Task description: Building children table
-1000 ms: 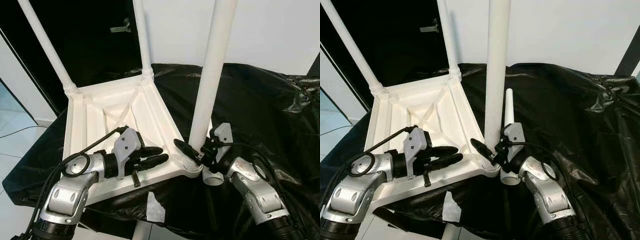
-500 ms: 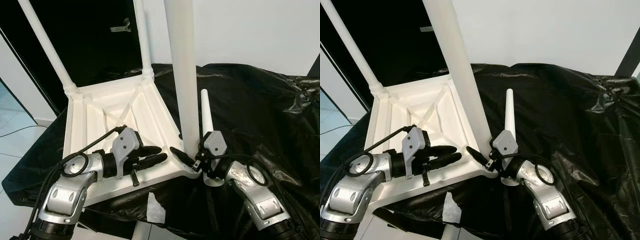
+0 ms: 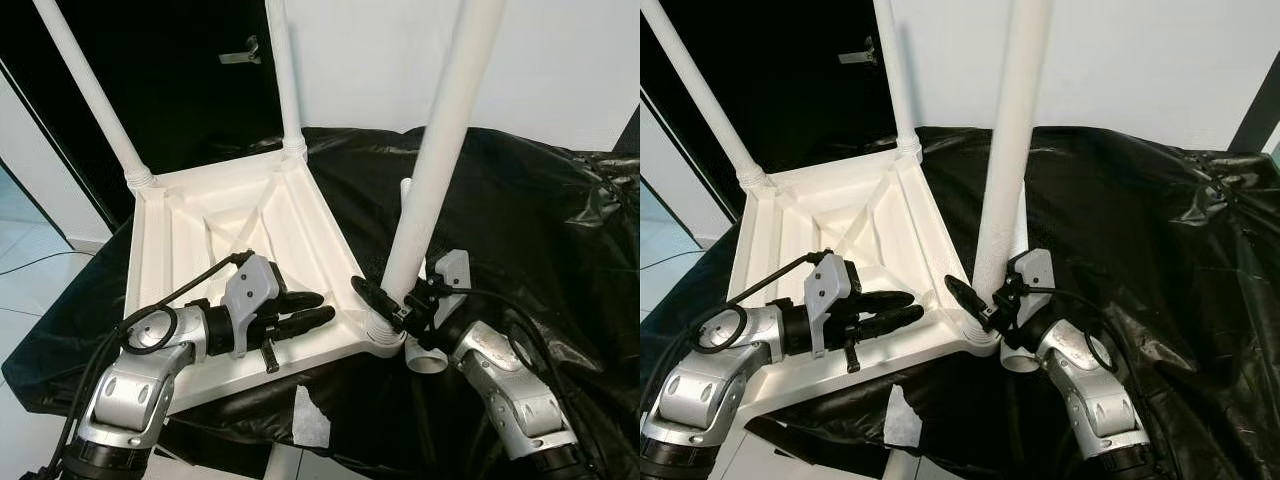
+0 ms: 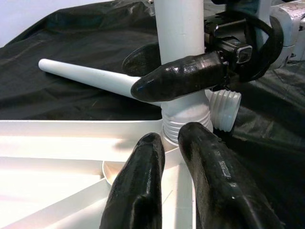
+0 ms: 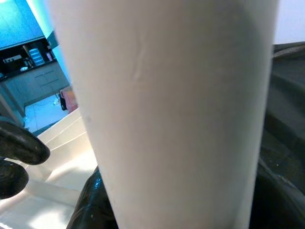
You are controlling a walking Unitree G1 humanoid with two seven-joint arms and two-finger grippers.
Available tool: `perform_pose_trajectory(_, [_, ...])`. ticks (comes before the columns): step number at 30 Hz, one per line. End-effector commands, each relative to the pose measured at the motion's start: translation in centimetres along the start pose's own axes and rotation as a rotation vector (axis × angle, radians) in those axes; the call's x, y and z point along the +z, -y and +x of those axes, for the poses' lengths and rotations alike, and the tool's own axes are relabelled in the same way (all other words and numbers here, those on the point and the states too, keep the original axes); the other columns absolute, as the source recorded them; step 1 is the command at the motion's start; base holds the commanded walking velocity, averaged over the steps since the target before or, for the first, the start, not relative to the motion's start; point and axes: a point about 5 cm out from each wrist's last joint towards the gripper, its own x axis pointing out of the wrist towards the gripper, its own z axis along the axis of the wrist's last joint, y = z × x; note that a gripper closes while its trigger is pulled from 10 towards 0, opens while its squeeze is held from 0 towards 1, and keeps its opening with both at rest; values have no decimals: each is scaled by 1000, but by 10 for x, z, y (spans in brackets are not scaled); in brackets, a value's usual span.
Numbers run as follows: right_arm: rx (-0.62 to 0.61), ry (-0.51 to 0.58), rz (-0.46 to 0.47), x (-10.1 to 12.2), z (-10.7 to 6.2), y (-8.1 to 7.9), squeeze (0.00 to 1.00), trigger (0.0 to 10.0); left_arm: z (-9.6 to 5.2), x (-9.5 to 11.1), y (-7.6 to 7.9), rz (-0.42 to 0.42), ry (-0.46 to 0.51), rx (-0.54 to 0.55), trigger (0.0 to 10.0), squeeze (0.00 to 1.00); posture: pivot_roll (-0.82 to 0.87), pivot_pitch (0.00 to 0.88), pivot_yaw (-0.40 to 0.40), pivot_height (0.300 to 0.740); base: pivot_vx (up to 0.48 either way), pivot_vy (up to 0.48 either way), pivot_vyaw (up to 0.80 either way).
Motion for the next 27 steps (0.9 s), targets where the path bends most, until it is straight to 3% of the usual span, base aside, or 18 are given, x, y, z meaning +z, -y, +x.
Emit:
perform_pose_trajectory(1, [-8,-112,26,-26,-8,-5,0,10000,-2,2,-5,7,-2,86,10000,0,35,0,60,740,0,0,0])
perform_pose_trajectory(4, [-4,-85,-8,-24,-9,-8,0,10000,-2,2,-4,7,-2,85,10000,0,34,0,61,740,0,0,0])
perform_pose_trajectory(8, [51,-99,-198,-31,-13,-18,0,10000,-2,2,-4,9,-1,85,10000,0,33,0,64,740,0,0,0])
perform_pose_trajectory(18, [101,-145,-275,-38,-15,-19,0,10000,-3,2,-6,15,-4,88,10000,0,36,0,62,740,0,0,0])
perform_pose_trajectory(20, [113,-147,-273,-39,-15,-20,0,10000,-4,2,-6,16,-5,88,10000,0,36,0,61,740,0,0,0])
perform_pose_trajectory(25, [148,-165,-112,-36,-14,-22,0,10000,-5,2,-7,19,-5,87,10000,0,34,0,61,740,0,0,0])
perform_pose_trajectory(27, [148,-165,-112,-36,-14,-22,0,10000,-5,2,-7,19,-5,87,10000,0,34,0,61,740,0,0,0])
